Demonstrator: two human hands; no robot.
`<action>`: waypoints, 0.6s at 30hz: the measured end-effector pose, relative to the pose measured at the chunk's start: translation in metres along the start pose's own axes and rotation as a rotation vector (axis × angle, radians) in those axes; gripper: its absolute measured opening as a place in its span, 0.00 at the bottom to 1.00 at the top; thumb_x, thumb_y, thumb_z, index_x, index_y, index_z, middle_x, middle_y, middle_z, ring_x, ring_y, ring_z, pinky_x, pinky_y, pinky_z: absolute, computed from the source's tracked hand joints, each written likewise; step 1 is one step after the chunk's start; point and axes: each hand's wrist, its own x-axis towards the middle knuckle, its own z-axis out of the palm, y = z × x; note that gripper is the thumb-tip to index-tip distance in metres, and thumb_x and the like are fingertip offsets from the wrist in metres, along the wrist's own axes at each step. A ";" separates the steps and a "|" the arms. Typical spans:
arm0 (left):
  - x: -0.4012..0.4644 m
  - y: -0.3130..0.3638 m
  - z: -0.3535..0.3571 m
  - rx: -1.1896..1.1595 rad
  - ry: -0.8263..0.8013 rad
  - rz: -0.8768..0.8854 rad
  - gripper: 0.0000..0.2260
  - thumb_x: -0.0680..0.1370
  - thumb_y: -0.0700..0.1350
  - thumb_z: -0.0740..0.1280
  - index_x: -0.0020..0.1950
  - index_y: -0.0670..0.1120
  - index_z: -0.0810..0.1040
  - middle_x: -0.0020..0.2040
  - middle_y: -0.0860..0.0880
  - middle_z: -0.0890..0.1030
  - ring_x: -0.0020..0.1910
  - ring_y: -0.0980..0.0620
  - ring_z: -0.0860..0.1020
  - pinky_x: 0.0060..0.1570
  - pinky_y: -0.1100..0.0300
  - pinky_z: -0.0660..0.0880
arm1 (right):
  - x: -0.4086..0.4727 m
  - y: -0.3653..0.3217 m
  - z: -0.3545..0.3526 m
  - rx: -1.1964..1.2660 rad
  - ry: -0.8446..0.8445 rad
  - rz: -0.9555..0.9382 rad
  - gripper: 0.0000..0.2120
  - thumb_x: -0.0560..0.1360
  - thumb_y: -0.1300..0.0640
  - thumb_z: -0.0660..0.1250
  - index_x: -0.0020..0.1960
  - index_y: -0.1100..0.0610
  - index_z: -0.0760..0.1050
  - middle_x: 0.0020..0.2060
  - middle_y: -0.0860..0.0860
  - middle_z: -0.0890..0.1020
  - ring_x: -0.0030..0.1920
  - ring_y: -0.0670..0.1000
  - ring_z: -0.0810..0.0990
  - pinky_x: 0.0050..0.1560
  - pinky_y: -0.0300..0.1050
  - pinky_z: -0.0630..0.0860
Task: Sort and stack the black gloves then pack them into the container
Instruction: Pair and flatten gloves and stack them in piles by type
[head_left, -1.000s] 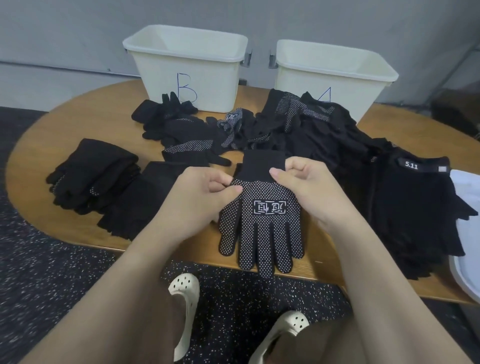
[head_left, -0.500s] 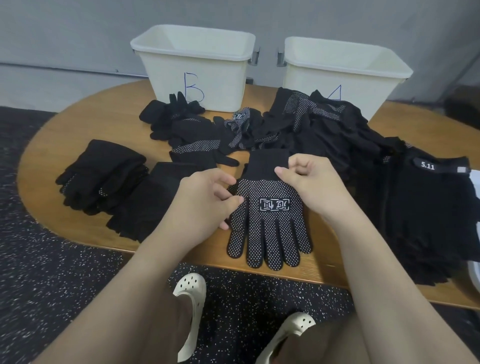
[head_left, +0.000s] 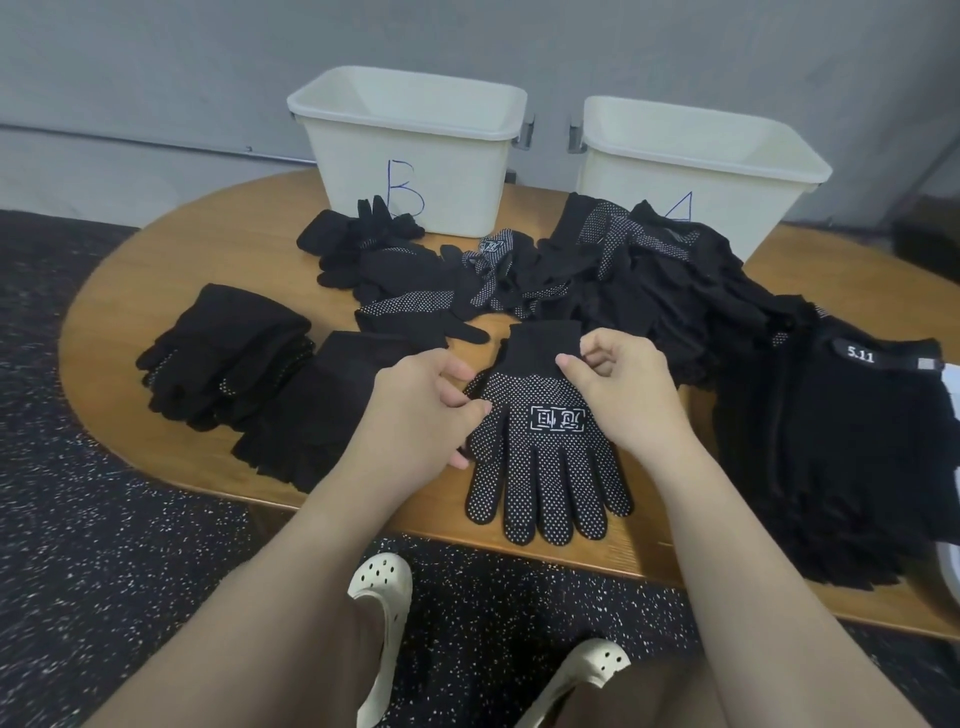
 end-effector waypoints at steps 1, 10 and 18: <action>0.000 -0.001 0.001 0.003 0.000 -0.004 0.10 0.78 0.46 0.74 0.57 0.50 0.79 0.40 0.51 0.86 0.27 0.53 0.83 0.34 0.62 0.81 | 0.000 0.000 0.000 -0.010 0.001 -0.003 0.11 0.78 0.55 0.73 0.42 0.61 0.78 0.38 0.53 0.82 0.43 0.55 0.81 0.49 0.48 0.77; -0.003 -0.002 0.002 0.089 0.063 0.061 0.08 0.78 0.46 0.75 0.54 0.51 0.78 0.41 0.55 0.83 0.29 0.54 0.82 0.32 0.62 0.79 | -0.002 0.003 -0.003 -0.064 -0.008 0.018 0.06 0.79 0.56 0.72 0.44 0.55 0.80 0.40 0.49 0.83 0.44 0.49 0.81 0.41 0.26 0.70; -0.005 -0.001 0.010 0.363 0.156 0.464 0.08 0.81 0.44 0.68 0.59 0.47 0.81 0.49 0.56 0.74 0.50 0.56 0.76 0.53 0.62 0.73 | -0.012 0.006 -0.005 -0.150 0.080 -0.083 0.09 0.79 0.56 0.71 0.59 0.55 0.80 0.48 0.46 0.79 0.45 0.44 0.76 0.52 0.41 0.75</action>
